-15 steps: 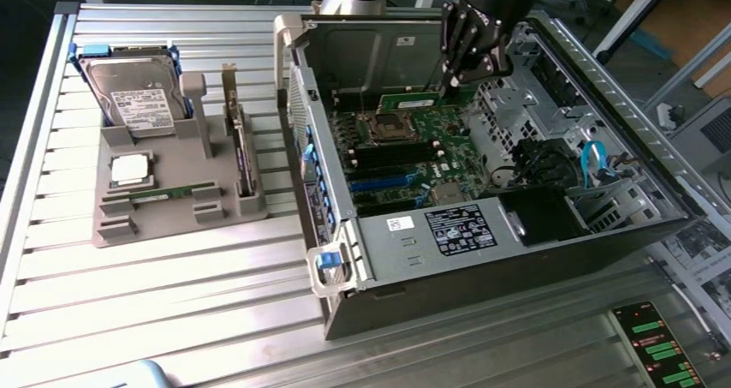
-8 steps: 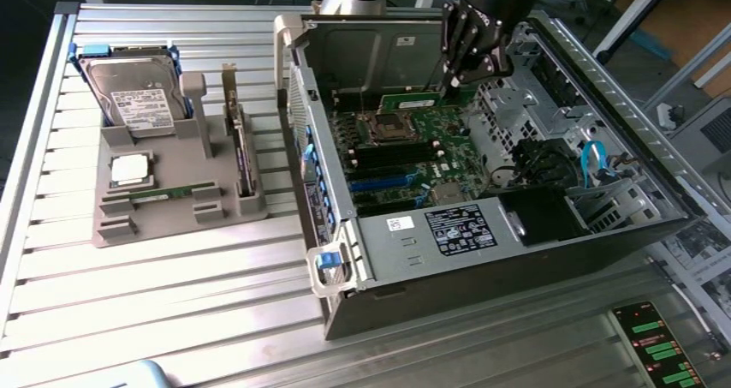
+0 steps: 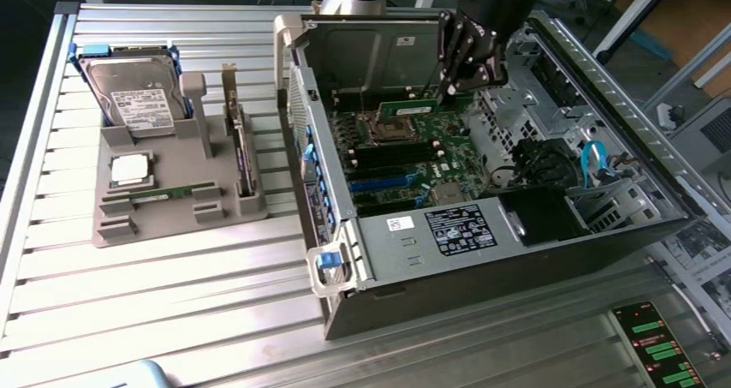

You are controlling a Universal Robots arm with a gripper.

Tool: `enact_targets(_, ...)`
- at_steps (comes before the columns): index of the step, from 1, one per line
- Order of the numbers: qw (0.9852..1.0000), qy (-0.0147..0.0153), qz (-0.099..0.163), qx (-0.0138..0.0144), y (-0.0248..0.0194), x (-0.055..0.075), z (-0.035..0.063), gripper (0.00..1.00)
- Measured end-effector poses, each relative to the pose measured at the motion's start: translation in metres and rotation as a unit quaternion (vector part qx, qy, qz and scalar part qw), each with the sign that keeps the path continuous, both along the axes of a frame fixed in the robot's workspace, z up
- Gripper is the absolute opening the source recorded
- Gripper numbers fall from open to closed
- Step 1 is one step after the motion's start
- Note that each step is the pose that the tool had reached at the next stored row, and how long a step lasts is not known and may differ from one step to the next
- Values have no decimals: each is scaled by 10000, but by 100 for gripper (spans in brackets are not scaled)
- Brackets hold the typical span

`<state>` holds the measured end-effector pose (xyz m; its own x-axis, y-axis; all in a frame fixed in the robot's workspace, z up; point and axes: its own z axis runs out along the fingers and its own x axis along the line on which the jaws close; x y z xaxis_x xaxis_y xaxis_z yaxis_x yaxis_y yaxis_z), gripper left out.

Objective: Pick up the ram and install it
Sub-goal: 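Insert the ram into the slot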

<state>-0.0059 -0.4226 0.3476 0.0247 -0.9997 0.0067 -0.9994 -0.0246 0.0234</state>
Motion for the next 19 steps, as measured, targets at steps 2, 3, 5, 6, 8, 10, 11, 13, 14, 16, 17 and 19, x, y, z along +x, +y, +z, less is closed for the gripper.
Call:
enact_targets(2,10000,0,0,1,0,0,-30,12)
enact_targets(3,10000,-1,0,1,0,0,-44,12)
enact_targets(5,10000,0,0,0,0,0,-72,12)
enact_targets(6,10000,0,0,1,0,0,-86,12)
enact_targets(8,10000,0,0,0,0,0,-112,12)
enact_targets(10,10000,0,0,0,0,0,-144,12)
enact_targets(11,10000,0,0,0,0,0,-158,12)
enact_targets(13,10000,0,0,0,0,0,-190,12)
enact_targets(14,10000,0,0,1,0,0,-206,12)
enact_targets(16,10000,0,0,0,0,0,-238,12)
enact_targets(17,10000,0,0,1,0,0,-260,12)
enact_targets(19,10000,0,0,0,0,0,-296,12)
